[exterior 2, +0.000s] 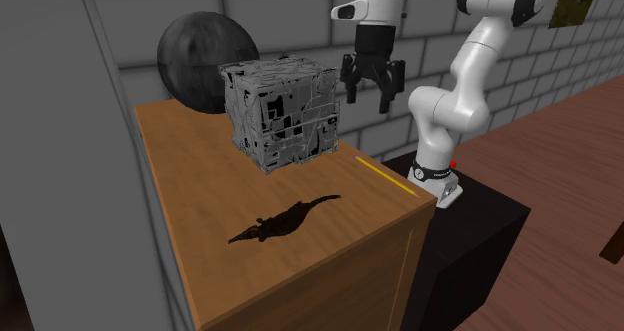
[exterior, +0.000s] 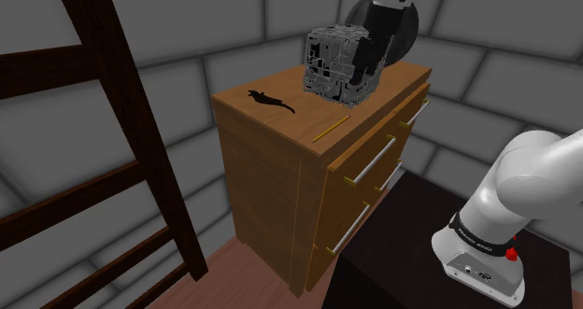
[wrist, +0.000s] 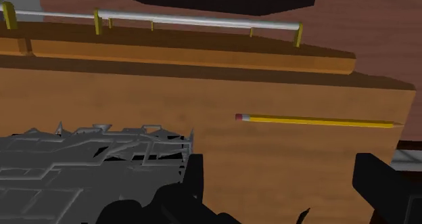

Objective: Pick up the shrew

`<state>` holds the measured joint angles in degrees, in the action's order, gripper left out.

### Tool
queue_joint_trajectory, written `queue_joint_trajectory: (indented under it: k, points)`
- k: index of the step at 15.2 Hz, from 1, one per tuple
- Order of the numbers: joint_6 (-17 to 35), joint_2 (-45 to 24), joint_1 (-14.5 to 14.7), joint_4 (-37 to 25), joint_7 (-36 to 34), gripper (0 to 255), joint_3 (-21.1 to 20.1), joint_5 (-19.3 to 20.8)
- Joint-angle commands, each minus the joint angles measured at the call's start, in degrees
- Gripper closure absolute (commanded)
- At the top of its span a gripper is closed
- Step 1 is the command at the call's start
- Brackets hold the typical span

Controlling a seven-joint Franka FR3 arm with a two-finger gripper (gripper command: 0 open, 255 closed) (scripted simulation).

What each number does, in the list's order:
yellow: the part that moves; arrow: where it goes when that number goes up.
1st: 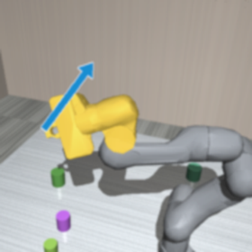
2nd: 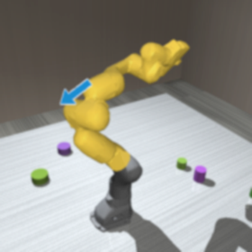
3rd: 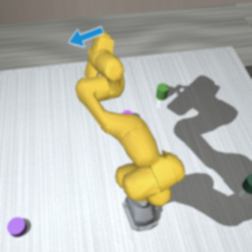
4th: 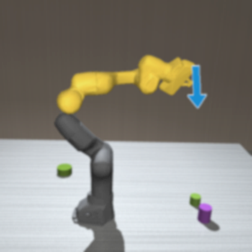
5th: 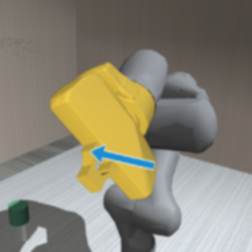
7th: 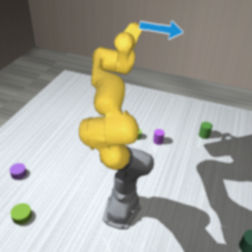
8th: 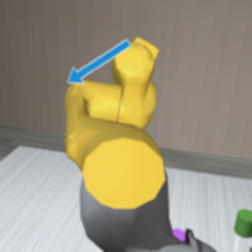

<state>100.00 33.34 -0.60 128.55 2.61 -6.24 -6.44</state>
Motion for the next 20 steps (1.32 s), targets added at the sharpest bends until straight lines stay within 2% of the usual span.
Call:
queue_joint_trajectory:
  k: [1, 11, 20]
  points:
    - [2.1, -4.4, 0.2, -2.3, -1.8, 0, -1.3, -0.7]
    - [7.6, -26.7, 0.1, -18.8, -8.5, 0, -5.1, -0.8]
    - [6.5, -48.6, 1.8, -41.4, -14.7, 0, -6.7, 1.9]
